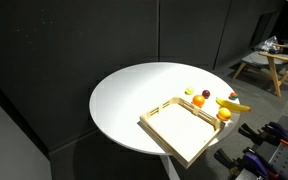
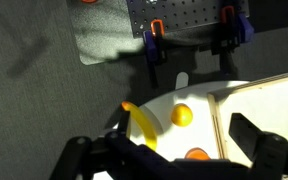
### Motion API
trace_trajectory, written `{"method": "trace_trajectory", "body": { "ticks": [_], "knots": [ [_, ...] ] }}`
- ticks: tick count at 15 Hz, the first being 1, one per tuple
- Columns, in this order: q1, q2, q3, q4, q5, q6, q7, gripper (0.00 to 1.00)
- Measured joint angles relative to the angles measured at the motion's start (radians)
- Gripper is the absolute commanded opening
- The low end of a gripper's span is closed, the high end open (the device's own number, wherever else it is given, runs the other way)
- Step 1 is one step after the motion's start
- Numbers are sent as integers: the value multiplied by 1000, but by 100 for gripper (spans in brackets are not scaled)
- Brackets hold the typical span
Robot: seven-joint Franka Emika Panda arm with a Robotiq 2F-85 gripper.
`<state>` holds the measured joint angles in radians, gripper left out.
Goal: Put the banana in the crate
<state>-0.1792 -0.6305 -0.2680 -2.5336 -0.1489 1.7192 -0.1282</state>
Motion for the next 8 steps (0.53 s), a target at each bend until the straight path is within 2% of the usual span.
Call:
{"method": "trace_trajectory", "body": {
  "ticks": [8],
  "knots": [
    [27, 102, 1, -9, 1, 160, -70, 100]
  ]
}}
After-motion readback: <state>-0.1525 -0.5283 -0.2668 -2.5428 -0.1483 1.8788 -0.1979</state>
